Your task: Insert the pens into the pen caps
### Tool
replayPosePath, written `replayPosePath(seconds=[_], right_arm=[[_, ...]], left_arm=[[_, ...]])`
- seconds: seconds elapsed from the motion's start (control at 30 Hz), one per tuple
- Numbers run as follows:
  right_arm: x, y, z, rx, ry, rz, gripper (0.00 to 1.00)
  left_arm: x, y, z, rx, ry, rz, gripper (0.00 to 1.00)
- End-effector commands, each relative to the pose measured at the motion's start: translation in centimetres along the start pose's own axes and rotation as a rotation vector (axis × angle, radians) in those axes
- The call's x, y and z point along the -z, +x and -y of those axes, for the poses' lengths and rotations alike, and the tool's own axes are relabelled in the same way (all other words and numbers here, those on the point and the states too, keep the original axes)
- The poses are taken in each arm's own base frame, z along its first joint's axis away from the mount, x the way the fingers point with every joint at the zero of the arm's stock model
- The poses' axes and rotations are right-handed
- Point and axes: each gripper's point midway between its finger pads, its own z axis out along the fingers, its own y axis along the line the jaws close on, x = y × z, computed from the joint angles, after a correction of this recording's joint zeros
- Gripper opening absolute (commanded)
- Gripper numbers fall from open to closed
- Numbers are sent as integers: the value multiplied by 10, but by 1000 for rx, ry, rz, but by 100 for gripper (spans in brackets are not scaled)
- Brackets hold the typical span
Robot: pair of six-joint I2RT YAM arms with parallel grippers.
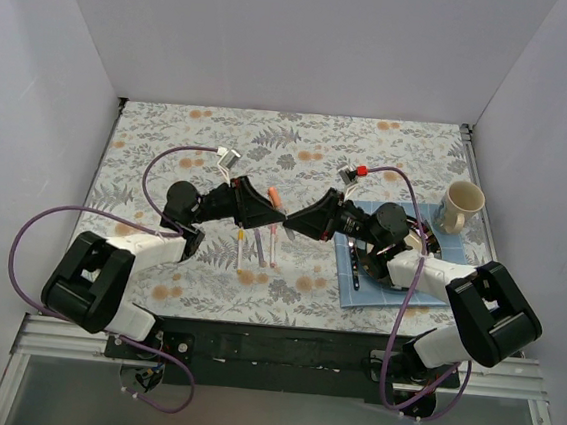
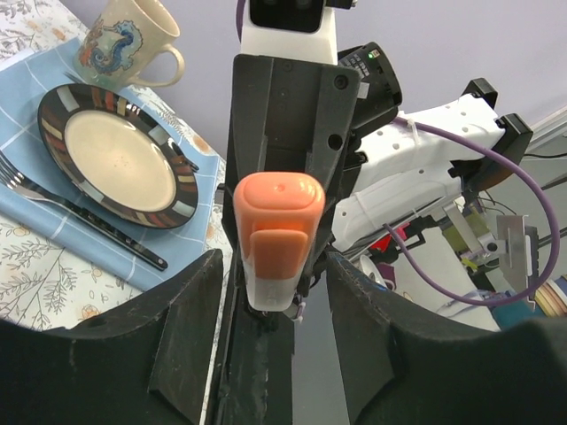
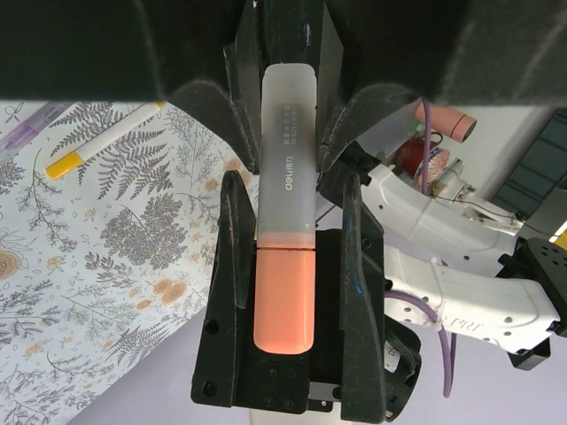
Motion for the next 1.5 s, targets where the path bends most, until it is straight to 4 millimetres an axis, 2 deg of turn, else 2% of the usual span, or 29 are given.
replayPosePath(seconds=[0.0, 0.13, 0.17, 0.23, 0.27, 0.3, 0.33, 0.37, 0.4, 0.47, 0.53, 0.57, 0.67, 0.73, 0.77, 0.8, 0.87, 0.9, 0.97, 1.0, 1.03, 1.13, 1.2, 1.47], right_arm=[[-7, -16, -16, 76, -53, 44, 1], [-7, -16, -17, 77, -56, 42, 1], [-8, -16, -17, 76, -57, 41, 1], [-8, -17, -18, 74, -57, 39, 2], [-8, -17, -20, 78, -63, 34, 6], [-8, -18, -22, 81, -65, 32, 18], [-8, -16, -20, 72, -54, 22, 24], [-8, -15, -19, 89, -52, 12, 30], [-7, -14, -20, 94, -45, 7, 40], [-4, -7, -11, 105, -2, -26, 49], [-2, -7, -10, 137, 31, -33, 53], [1, -1, 3, 111, 100, -55, 56], [1, -10, 6, 209, 176, -50, 57], [1, -7, 8, 248, 222, -85, 58], [-2, -17, 8, 282, 252, -64, 58], [-3, -10, 6, 282, 272, -95, 58], [-6, -14, 10, 350, 328, -101, 58], [-14, -15, 1, 375, 322, -108, 58], [-13, -12, 7, 415, 389, -130, 58], [-19, -11, 2, 431, 391, -134, 58], [-17, -7, 7, 426, 432, -157, 58], [-21, -9, 11, 482, 507, -161, 57], [-20, -4, 17, 490, 552, -184, 54], [-23, 1, 22, 556, 647, -192, 42]], left_arm=[[-3, -13, 22, -80, 39, 45, 48], [-5, -13, 28, -93, 47, 38, 34], [-6, -12, 28, -99, 50, 30, 25], [-7, -11, 29, -100, 51, 20, 17], [-7, -10, 29, -105, 52, 18, 12], [-7, -10, 30, -106, 53, 16, 4], [-8, -10, 30, -99, 46, 13, 0], [-8, -11, 31, -107, 47, 12, 0], [-8, -11, 31, -116, 42, 11, 0], [-8, -14, 32, -118, 26, 10, 0], [-8, -14, 26, -119, -11, 5, 0], [-8, -17, 26, -127, -23, 13, 0], [-7, -19, 24, -146, -54, 20, 0], [-7, -21, 23, -144, -72, 31, 0], [-6, -21, 22, -143, -79, 33, 0], [-8, -22, 21, -139, -88, 37, 0], [-8, -21, 17, -135, -109, 31, 0], [-9, -21, 17, -135, -115, 31, 0], [-9, -23, 14, -139, -139, 39, 0], [-9, -24, 13, -140, -149, 41, 0], [-9, -25, 12, -138, -159, 42, 0], [-9, -25, 13, -137, -166, 43, 0], [-10, -27, 15, -143, -170, 50, 0], [-8, -31, 13, -137, -221, 70, 0]])
